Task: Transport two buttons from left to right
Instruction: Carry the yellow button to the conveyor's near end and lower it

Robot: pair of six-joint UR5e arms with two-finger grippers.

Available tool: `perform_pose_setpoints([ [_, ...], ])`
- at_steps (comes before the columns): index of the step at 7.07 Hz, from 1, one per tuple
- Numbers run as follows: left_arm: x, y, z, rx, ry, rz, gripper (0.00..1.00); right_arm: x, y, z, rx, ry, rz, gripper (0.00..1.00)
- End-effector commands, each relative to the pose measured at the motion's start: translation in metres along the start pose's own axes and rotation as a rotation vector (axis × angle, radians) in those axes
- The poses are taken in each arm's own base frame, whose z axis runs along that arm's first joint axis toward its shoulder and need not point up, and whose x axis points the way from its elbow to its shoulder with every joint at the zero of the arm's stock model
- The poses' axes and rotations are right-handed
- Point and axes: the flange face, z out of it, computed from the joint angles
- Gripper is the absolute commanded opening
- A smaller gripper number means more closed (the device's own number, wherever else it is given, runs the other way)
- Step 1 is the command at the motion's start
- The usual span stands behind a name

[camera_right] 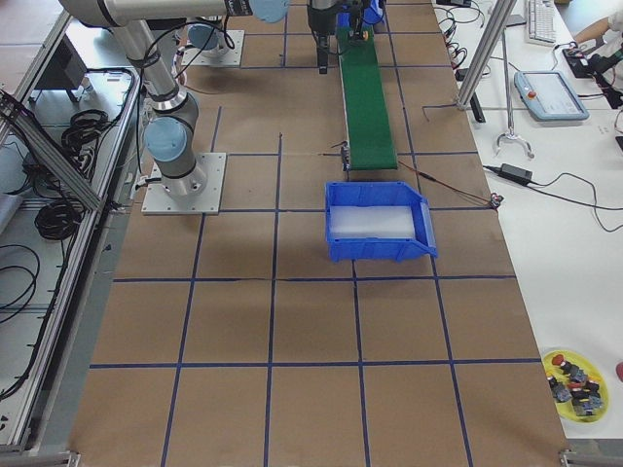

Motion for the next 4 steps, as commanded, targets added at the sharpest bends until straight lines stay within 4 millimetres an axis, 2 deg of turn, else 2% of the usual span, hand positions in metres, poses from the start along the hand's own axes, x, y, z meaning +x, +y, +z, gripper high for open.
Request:
perform_pose_setpoints([
  [1, 0.002, 0.001, 0.003, 0.010, 0.000, -0.040, 0.92, -0.001, 0.001, 0.000, -0.003, 0.001, -0.009, 1.00],
  [2, 0.000, -0.004, -0.020, 0.043, -0.010, -0.044, 0.99, -0.001, 0.000, 0.002, -0.004, -0.001, -0.009, 1.00],
  [3, 0.002, -0.001, -0.043, 0.061, -0.014, -0.044, 0.99, 0.000, -0.004, 0.007, -0.015, 0.000, -0.004, 1.00],
  [4, 0.001, 0.003, -0.082, 0.065, -0.015, -0.047, 0.99, 0.000, -0.004, 0.007, -0.014, 0.000, -0.005, 1.00],
])
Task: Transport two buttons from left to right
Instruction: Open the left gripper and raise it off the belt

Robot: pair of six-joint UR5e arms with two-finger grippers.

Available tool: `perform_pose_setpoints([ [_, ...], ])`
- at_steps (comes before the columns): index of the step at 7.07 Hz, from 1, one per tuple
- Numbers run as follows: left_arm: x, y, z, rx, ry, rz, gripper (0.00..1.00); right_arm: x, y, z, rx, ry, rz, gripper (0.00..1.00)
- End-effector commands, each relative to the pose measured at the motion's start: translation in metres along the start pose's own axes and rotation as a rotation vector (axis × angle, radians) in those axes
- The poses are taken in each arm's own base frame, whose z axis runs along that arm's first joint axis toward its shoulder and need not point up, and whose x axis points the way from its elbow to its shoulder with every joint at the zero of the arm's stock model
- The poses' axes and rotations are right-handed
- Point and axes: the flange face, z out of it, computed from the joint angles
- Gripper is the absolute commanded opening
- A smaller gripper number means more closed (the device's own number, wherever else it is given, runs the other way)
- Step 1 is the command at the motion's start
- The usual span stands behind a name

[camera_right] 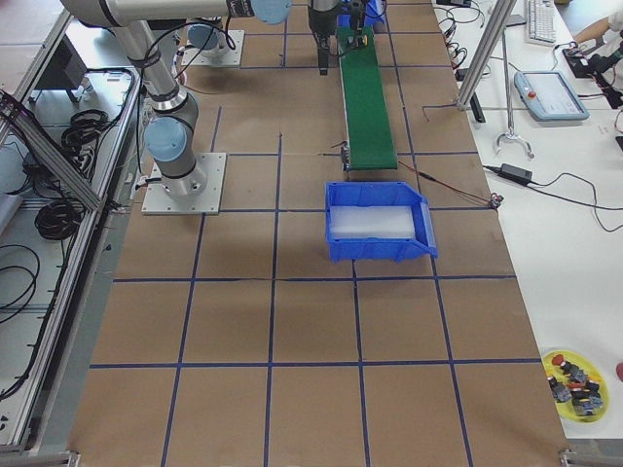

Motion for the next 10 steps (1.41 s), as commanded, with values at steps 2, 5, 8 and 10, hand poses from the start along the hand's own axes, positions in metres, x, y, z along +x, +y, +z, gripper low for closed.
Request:
perform_pose_setpoints([
  [2, -0.005, -0.004, -0.114, -0.041, 0.008, -0.002, 0.99, 0.000, -0.002, 0.000, 0.001, 0.000, -0.003, 1.00],
  [5, -0.102, -0.008, -0.185, -0.063, -0.002, -0.038, 0.99, -0.001, -0.003, 0.001, 0.010, -0.002, -0.008, 1.00],
  [8, -0.224, 0.000, -0.161, -0.072, 0.013, -0.021, 0.99, -0.001, -0.004, -0.003, 0.017, -0.004, -0.007, 1.00],
  [10, -0.289, 0.000, -0.131, -0.056, 0.016, 0.003, 0.99, -0.001, 0.000, -0.004, 0.017, -0.003, -0.007, 1.00],
])
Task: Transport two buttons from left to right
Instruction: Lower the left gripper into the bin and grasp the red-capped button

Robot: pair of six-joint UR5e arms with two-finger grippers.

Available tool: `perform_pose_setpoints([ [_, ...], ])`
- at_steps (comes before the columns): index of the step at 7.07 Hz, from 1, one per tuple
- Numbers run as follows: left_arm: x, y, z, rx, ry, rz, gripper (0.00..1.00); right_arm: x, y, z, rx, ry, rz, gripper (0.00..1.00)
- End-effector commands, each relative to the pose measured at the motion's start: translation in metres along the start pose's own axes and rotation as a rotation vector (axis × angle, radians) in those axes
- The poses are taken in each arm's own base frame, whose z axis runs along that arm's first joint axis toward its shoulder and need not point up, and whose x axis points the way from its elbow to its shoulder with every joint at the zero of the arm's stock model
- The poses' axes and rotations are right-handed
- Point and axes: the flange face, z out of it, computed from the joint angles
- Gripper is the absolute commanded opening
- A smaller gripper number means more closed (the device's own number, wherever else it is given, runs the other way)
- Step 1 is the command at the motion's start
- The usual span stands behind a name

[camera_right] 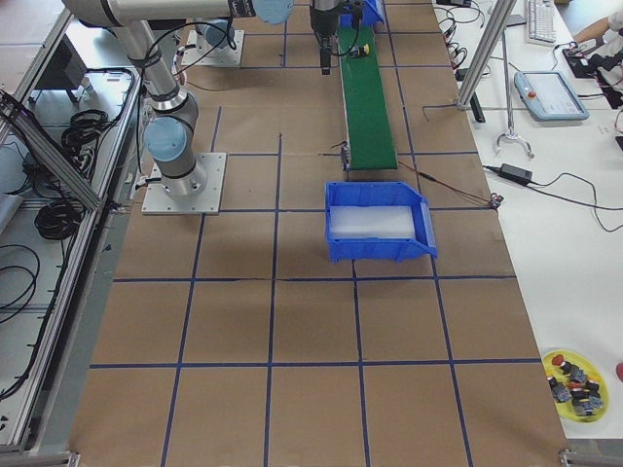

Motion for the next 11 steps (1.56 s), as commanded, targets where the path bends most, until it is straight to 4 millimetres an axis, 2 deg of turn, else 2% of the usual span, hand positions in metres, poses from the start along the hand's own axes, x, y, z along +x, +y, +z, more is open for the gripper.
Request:
perform_pose_setpoints([
  [1, -0.034, -0.001, 0.028, -0.001, 0.013, 0.014, 0.98, 0.001, 0.005, -0.005, 0.006, 0.001, 0.000, 1.00],
  [2, -0.034, -0.001, 0.036, -0.012, 0.019, 0.016, 0.97, 0.001, 0.003, -0.004, 0.004, 0.003, -0.003, 1.00],
  [3, -0.035, -0.001, 0.052, -0.020, 0.025, 0.014, 0.97, 0.001, 0.001, -0.002, 0.000, 0.001, -0.002, 1.00],
  [5, -0.039, 0.002, 0.104, 0.031, -0.008, 0.010, 0.97, 0.001, 0.001, -0.002, 0.000, 0.001, -0.002, 1.00],
  [7, -0.033, 0.010, 0.151, 0.067, -0.034, 0.007, 0.97, 0.001, -0.001, -0.002, 0.001, 0.003, -0.002, 1.00],
  [10, -0.027, 0.020, 0.209, 0.095, -0.051, 0.004, 0.97, 0.000, -0.002, -0.004, 0.009, 0.001, -0.003, 1.00],
  [11, -0.030, 0.016, 0.221, 0.102, -0.057, 0.004, 0.97, 0.000, -0.002, -0.004, 0.009, 0.001, -0.001, 1.00],
])
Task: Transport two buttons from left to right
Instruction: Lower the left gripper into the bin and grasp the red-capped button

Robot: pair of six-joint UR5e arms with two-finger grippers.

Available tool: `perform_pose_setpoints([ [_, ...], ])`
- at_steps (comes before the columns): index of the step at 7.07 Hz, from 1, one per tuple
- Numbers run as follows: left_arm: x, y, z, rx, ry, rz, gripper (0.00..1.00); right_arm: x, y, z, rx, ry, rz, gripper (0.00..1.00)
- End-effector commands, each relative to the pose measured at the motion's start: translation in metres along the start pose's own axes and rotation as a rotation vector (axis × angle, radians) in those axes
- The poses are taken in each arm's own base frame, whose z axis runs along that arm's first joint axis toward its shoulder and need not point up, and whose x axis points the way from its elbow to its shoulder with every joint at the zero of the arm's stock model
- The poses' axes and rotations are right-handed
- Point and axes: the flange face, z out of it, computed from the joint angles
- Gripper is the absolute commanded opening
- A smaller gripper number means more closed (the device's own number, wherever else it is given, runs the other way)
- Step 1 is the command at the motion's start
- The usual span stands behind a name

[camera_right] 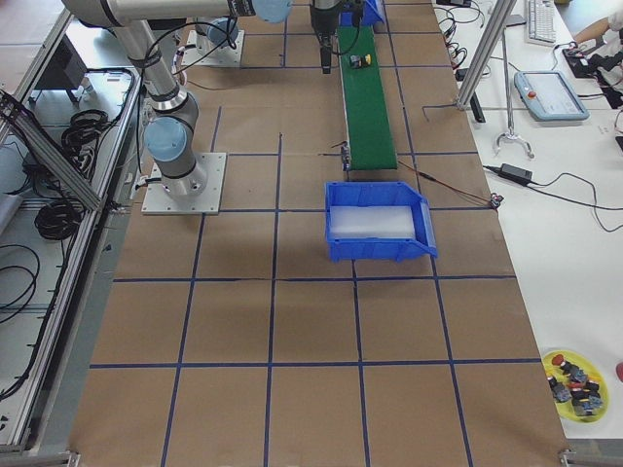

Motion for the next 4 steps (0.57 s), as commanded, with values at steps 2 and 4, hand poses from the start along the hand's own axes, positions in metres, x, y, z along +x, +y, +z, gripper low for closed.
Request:
perform_pose_setpoints([
  [2, -0.002, 0.001, 0.035, -0.014, 0.009, -0.004, 0.97, 0.000, -0.001, 0.001, 0.001, -0.002, 0.001, 1.00],
  [4, -0.002, 0.001, 0.041, -0.028, 0.009, -0.005, 0.95, 0.000, 0.000, 0.000, 0.002, -0.002, 0.003, 1.00],
])
